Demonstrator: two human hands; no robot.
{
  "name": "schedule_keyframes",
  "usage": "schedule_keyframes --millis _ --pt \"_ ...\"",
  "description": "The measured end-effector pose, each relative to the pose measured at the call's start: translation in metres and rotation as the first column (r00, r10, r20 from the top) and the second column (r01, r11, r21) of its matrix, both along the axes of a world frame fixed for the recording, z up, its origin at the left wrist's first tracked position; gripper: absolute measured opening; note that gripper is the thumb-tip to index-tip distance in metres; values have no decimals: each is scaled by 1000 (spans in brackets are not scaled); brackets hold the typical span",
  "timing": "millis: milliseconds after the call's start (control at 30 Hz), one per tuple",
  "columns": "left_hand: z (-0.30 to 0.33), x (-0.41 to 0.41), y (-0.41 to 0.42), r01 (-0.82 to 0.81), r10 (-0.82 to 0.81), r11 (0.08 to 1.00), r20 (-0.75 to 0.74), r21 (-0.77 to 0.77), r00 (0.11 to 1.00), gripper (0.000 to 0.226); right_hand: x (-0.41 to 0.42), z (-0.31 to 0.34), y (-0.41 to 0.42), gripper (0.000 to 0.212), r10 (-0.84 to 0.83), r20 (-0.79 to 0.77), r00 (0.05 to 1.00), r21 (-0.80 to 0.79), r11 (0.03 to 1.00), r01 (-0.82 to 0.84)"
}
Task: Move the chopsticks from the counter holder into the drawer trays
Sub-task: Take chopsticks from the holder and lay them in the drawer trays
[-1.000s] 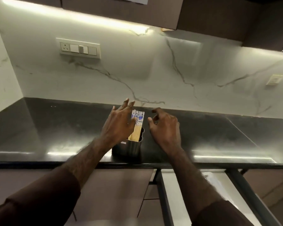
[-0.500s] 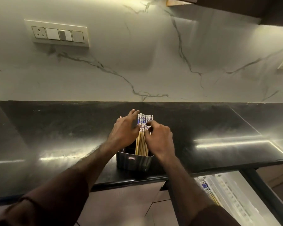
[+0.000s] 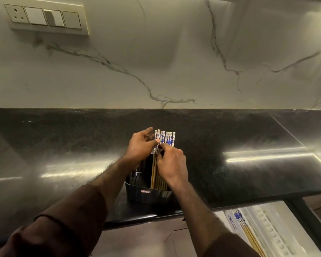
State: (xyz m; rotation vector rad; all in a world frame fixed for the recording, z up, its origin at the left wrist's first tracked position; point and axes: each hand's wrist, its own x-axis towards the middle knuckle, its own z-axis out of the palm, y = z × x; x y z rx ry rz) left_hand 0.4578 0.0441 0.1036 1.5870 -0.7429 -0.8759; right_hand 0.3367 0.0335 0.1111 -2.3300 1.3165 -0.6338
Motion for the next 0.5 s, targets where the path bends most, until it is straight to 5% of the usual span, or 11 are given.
schedule_keyframes --millis 500 --pt "-3 4 5 -82 66 987 -122 -139 990 29 12 -5 -5 32 -9 34 999 59 998 7"
